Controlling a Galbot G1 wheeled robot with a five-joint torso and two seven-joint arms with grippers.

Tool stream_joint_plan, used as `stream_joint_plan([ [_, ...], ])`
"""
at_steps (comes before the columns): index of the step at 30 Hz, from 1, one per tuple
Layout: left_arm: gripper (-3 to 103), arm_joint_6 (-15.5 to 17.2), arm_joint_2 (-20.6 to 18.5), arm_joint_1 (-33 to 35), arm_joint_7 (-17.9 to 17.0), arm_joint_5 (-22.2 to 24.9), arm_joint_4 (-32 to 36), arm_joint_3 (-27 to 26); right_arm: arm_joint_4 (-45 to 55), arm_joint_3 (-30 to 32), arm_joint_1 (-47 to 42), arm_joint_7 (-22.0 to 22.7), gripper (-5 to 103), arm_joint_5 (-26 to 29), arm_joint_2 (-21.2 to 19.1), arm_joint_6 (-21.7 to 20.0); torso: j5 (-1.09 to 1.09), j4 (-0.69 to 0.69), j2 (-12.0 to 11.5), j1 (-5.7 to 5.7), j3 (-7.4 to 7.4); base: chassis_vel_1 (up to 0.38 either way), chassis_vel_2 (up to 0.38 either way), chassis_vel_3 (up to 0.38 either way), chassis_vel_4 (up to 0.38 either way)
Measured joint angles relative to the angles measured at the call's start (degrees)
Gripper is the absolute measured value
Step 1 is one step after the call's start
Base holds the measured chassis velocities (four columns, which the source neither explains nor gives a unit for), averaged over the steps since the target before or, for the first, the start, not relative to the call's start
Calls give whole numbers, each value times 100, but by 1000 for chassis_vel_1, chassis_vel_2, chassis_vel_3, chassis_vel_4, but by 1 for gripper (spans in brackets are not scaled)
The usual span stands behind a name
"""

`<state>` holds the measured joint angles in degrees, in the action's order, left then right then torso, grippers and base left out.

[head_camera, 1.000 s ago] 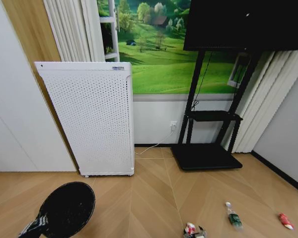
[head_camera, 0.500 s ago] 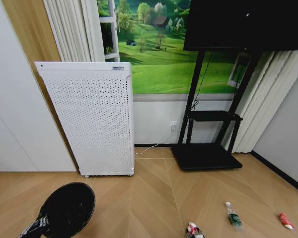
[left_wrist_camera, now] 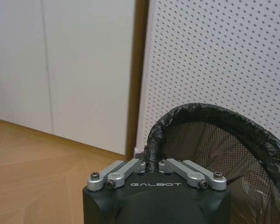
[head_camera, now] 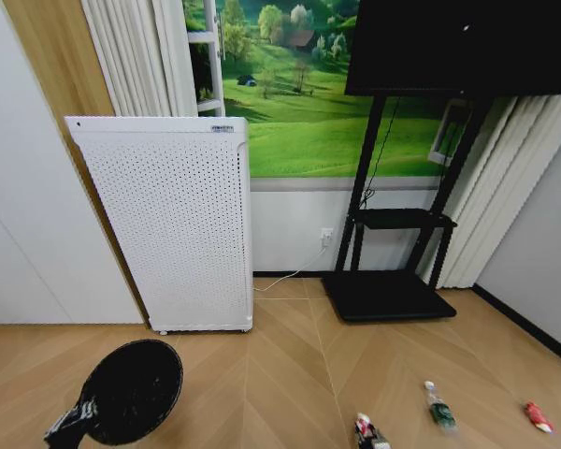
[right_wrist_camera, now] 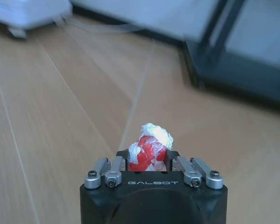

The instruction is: Pick up the trash bin and place the garbage on the floor into it.

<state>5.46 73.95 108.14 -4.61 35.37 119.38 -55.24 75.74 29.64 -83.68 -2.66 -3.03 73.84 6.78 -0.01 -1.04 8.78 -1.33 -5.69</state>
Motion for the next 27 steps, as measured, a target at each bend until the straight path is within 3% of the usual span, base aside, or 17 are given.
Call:
stream_joint_plan([
  [5, 6, 83, -560, -357, 117, -33, -301, 505, 646, 105, -180, -226, 38, 151, -94, 471, 2, -1, 0, 0, 0, 0, 0, 0, 0],
  [7, 6, 78, -911, -658, 338, 17, -512, 872, 987, 133, -313, -238, 38, 346, -156, 464, -1, 0, 0, 0, -1, 0, 0, 0, 0],
  [9, 6, 58, -1011, -772, 399, 52, -586, 986, 1114, 134, -367, -240, 38, 449, -176, 447, 0, -2, -1, 0, -1, 0, 0, 0, 0],
  [11, 6, 26, -1409, -1160, 561, 364, -783, 1353, 1524, 185, -542, -357, 38, 658, -188, 480, 0, -3, -1, -1, -1, 0, 0, 0, 0],
  [18, 6, 15, -2156, -1602, 864, 990, -1083, 1861, 2448, -16, -806, -921, 38, 1337, -511, 395, 4, 1, 0, 0, -1, 0, 0, 0, 0],
  [19, 6, 15, -2156, -1602, 864, 990, -1083, 1861, 2448, -16, -806, -921, 38, 1337, -511, 395, 4, 1, 0, 0, -1, 0, 0, 0, 0],
  [22, 6, -66, -2420, -2217, 965, 1146, -1565, 2551, 2975, -148, -921, -1195, 38, 1767, -826, 396, 3, 0, 0, 0, 0, 0, 0, 0, 0],
  [27, 6, -72, -2459, -3024, 978, 1361, -2106, 3345, 3397, -180, -932, -1354, 38, 2080, -1112, 431, 2, 0, 0, -1, -1, 0, 0, 0, 0],
])
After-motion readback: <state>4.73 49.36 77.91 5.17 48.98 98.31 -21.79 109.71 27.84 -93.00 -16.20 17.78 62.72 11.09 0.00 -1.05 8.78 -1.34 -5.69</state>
